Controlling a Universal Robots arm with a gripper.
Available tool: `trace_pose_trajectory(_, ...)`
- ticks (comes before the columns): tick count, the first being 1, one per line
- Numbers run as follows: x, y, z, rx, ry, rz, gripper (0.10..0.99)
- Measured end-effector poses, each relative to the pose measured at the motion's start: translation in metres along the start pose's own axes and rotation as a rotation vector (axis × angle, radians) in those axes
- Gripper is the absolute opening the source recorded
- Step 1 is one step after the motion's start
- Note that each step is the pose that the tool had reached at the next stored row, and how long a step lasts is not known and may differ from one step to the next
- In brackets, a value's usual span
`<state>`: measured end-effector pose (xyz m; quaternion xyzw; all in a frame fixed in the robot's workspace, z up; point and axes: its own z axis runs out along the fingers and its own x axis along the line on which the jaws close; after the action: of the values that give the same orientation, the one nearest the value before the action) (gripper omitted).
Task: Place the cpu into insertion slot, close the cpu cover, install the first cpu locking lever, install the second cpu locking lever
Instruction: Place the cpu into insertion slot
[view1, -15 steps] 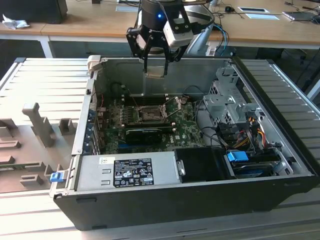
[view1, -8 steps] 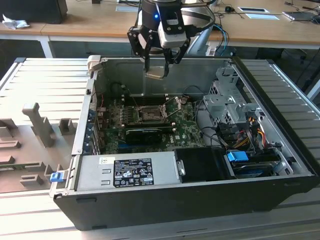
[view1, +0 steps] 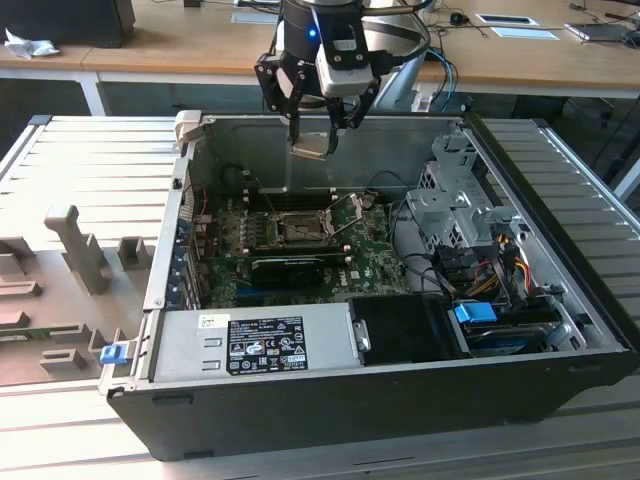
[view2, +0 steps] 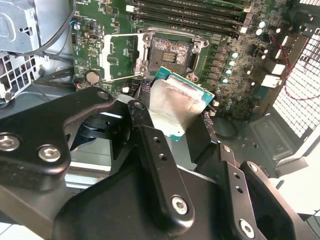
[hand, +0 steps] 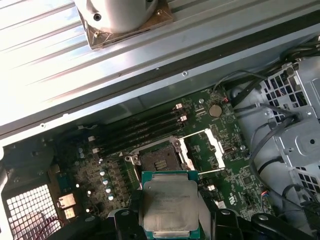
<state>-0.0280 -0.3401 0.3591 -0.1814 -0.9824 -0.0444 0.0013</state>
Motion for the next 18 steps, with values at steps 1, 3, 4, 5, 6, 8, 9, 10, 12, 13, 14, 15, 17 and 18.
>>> trace_pose_trajectory(1,0.0000,0.0000,0.0000,0.000,-0.0011,0.012,0.529)
trace_pose_trajectory(3,0.0000,0.0000,0.0001,0.000,-0.0026,0.029,0.529)
trace_pose_trajectory(4,0.0000,0.0000,0.0001,0.000,-0.0030,0.034,0.529)
trace_pose_trajectory(5,0.0000,0.0000,0.0001,-0.001,-0.0037,0.042,0.529)
trace_pose_trajectory(6,0.0000,0.0000,0.0001,-0.001,-0.0043,0.048,0.529)
trace_pose_trajectory(8,0.0000,0.0000,0.0002,-0.001,-0.0054,0.062,0.529)
trace_pose_trajectory(9,0.0000,0.0000,0.0002,-0.001,-0.0059,0.067,0.529)
trace_pose_trajectory(10,0.0000,0.0000,0.0003,-0.001,-0.0071,0.081,0.529)
trace_pose_trajectory(12,0.0000,0.0000,0.0004,-0.002,-0.0095,0.109,0.529)
trace_pose_trajectory(13,0.0000,0.0000,0.0004,-0.002,-0.0102,0.117,0.529)
trace_pose_trajectory(14,0.0000,-0.0001,0.0005,-0.002,-0.0115,0.131,0.529)
trace_pose_trajectory(15,0.0000,-0.0001,0.0005,-0.002,-0.0120,0.137,0.529)
trace_pose_trajectory(17,0.0000,0.0000,0.0005,-0.002,-0.0129,0.148,0.529)
trace_pose_trajectory(18,0.0000,-0.0001,0.0006,-0.002,-0.0135,0.153,0.529)
